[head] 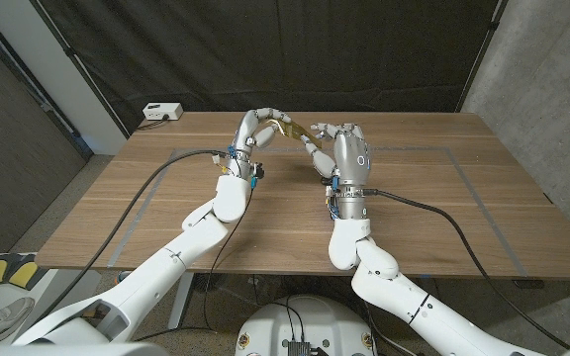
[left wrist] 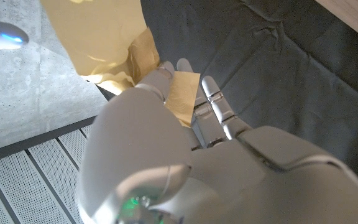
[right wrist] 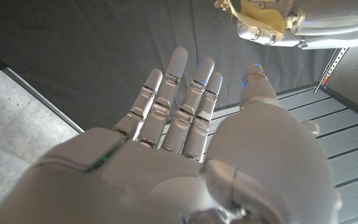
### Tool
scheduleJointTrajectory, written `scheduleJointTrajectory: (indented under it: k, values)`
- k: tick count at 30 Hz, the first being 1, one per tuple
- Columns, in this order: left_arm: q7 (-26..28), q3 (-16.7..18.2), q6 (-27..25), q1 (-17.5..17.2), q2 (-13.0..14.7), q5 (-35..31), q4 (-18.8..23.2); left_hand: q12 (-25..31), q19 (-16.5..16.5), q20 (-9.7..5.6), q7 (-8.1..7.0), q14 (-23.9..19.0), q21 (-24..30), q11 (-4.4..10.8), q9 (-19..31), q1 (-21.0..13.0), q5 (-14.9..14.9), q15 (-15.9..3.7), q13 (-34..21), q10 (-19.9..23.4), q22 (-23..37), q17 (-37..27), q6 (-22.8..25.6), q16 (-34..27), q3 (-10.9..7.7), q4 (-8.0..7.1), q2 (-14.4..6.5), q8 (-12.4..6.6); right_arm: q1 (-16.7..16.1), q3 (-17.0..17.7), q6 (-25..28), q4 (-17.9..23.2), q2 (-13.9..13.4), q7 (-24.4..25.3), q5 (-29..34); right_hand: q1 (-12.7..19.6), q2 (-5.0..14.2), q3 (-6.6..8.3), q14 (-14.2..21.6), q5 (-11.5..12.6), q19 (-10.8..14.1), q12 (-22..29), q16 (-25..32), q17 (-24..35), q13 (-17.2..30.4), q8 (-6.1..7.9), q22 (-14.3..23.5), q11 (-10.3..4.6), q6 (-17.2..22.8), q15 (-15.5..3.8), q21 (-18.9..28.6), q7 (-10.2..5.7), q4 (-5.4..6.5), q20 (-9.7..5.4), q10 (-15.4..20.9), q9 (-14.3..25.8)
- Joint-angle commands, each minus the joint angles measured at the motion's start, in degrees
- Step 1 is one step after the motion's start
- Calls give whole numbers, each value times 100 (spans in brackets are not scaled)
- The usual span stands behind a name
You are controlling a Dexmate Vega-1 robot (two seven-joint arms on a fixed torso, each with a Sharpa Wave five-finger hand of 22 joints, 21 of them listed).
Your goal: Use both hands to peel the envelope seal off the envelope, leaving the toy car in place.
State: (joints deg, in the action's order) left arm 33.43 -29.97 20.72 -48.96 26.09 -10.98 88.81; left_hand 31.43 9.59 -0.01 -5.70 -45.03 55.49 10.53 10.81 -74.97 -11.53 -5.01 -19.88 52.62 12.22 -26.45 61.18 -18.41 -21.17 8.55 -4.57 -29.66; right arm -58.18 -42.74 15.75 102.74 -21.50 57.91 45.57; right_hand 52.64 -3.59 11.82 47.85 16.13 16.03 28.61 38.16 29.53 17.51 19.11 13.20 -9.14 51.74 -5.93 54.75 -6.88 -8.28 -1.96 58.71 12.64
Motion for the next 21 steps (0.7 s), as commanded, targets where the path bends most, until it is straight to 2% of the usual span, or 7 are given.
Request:
scheduleJointTrajectory:
  k: [1, 8, 10, 11, 13, 17, 21]
  values:
    - [-31, 52, 130, -106, -22, -26, 53, -20, -40, 11, 58, -13, 33, -10, 25, -75, -23, -884, -27, -12, 0, -29, 10, 26, 15, 10, -13, 23, 179, -257, 666, -37, 82, -149, 274, 74, 12, -52, 65, 44, -3, 47, 39, 74, 71, 43, 30, 7, 110, -718, 59, 4, 17, -232, 85, 34]
    - [7, 95, 209, -146, -55, -28, 42, -35, -67, 3, 112, 10, 59, -21, 93, -134, -38, -886, -58, -58, -6, -37, -103, 68, 32, 15, -19, 36, 304, -398, 947, -57, 83, -308, 396, 74, 5, -141, 72, 80, -53, 123, 68, 169, 189, 105, 46, -22, 252, -713, 109, -13, 69, -265, 206, 73]
    - [67, 107, 196, -158, -63, -98, 45, -42, -70, -1, 110, 13, 67, -23, 106, -148, -41, -886, -66, -76, -8, -40, -117, 77, 37, 14, -22, 35, 332, -432, 969, -59, 68, -341, 402, 74, 21, -161, 97, 92, -26, 153, 87, 200, 224, 137, 50, -1, 333, -711, 140, 11, 88, -257, 258, 81]
    - [64, 115, 209, -163, -67, -80, 43, -43, -66, -5, 118, 15, 73, -22, 109, -153, -42, -886, -69, -79, -9, -42, -119, 81, 40, 13, -25, 34, 344, -449, 987, -66, 73, -338, 412, 80, 32, -173, 114, 101, -22, 167, 98, 220, 250, 167, 53, -10, 421, -716, 156, 71, 98, -250, 280, 81]
    - [83, 127, 207, -169, -74, -95, 42, -44, -75, -4, 116, 17, 77, -20, 121, -164, -44, -886, -76, -82, -11, -44, -135, 89, 44, 12, -28, 33, 366, -482, 1019, -68, 70, -354, 430, 91, 41, -201, 151, 115, -6, 213, 123, 260, 297, 189, 57, 16, 526, -711, 189, 55, 110, -253, 371, 63]
    - [61, 133, 239, -167, -78, -86, 32, -50, -78, -8, 107, 20, 88, -21, 125, -178, -47, -886, -86, -98, -13, -48, -147, 101, 52, 8, -32, 36, 421, -535, 1094, -103, 79, -369, 470, 126, 28, -235, 133, 133, -50, 227, 108, 290, 360, 183, 63, -13, 529, -715, 209, 12, 108, -285, 381, 70]
    - [45, 132, 269, -163, -84, -87, 20, -51, -87, -2, 182, 26, 106, -16, 147, -201, -52, -886, -105, -102, -17, -54, -211, 122, 66, 3, -39, 49, 455, -567, 1200, -127, 99, -389, 495, 113, -5, -299, 106, 147, -74, 224, 82, 323, 438, 164, 67, -43, 479, -710, 241, -4, 131, -293, 337, 91]
